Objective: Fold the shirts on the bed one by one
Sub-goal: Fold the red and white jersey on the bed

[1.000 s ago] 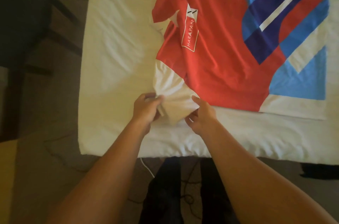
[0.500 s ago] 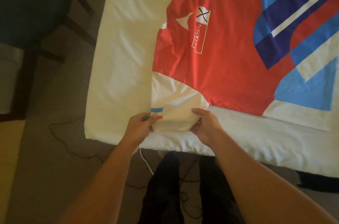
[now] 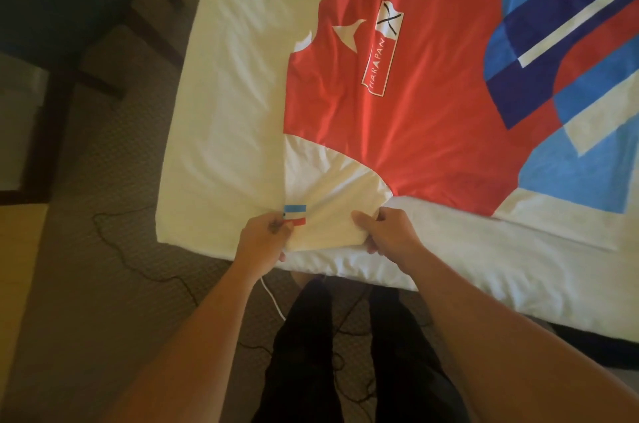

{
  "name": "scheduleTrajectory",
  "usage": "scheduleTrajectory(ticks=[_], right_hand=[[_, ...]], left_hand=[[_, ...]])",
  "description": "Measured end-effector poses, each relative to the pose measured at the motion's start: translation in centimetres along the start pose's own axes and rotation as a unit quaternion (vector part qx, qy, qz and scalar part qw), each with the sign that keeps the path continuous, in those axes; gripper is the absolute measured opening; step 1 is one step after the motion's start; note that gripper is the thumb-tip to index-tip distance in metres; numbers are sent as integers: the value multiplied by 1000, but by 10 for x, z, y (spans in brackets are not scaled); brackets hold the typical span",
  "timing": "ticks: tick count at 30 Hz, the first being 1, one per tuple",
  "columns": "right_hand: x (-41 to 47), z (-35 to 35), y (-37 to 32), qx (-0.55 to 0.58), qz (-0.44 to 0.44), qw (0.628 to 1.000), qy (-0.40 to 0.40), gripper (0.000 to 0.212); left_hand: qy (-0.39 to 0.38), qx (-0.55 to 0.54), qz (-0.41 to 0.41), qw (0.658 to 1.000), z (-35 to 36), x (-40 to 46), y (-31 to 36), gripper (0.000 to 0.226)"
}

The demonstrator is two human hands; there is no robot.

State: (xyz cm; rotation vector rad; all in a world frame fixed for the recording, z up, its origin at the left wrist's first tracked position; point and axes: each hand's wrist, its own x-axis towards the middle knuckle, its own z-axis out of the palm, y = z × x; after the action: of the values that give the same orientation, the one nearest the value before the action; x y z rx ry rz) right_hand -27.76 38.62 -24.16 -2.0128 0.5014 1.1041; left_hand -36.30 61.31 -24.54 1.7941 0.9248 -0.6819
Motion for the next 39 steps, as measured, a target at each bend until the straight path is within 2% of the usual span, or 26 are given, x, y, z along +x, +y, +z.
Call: scheduleTrajectory(ticks=[4,7,10,12,14,17,20,23,26,29,31,34,36,39], right_hand=[[1,-11,2,82,31,995,-46,29],[1,-17,6,-7,4,998,-62,44],[4,-24,0,-102,-15,991,-80,47],[13,-34,-10,-115,-22,991,-63,44],[24,-46,-25,-109,-34,993,-13,38],[42,-63,-57,-147,-96,983,50,31],[64,-75,-96,-196,-155,965,78,32],[97,-85,-141,-239,-216,941,102,28],[126,-94,-190,-251,-276,920,119,13],[153,-98,-241,-278,-319,897,127,21],[171,-97,-275,-309,-353,873,132,24],[202,-93,-318,-387,-408,817,130,31],[218,-92,-340,-493,-426,749,118,41],[231,-90,-365,-652,-416,623,117,39]], left_hand=[[-26,33,-6,999,-7,5,8,16],[-57,94,-24,994,-14,13,18,24],[-105,154,-46,981,-23,20,36,23],[-159,173,-67,970,-34,29,53,17],[-167,168,-83,968,-48,43,68,14],[-66,114,-47,990,-63,71,90,16],[35,83,8,996,-70,91,116,18],[83,72,34,993,-66,109,144,23],[134,53,52,988,-53,131,167,20],[159,14,65,985,-44,150,186,25],[169,-13,60,984,-41,162,194,25],[172,-85,43,980,-37,178,194,19],[156,-136,48,977,-34,185,188,11],[134,-136,45,981,-31,190,184,27]])
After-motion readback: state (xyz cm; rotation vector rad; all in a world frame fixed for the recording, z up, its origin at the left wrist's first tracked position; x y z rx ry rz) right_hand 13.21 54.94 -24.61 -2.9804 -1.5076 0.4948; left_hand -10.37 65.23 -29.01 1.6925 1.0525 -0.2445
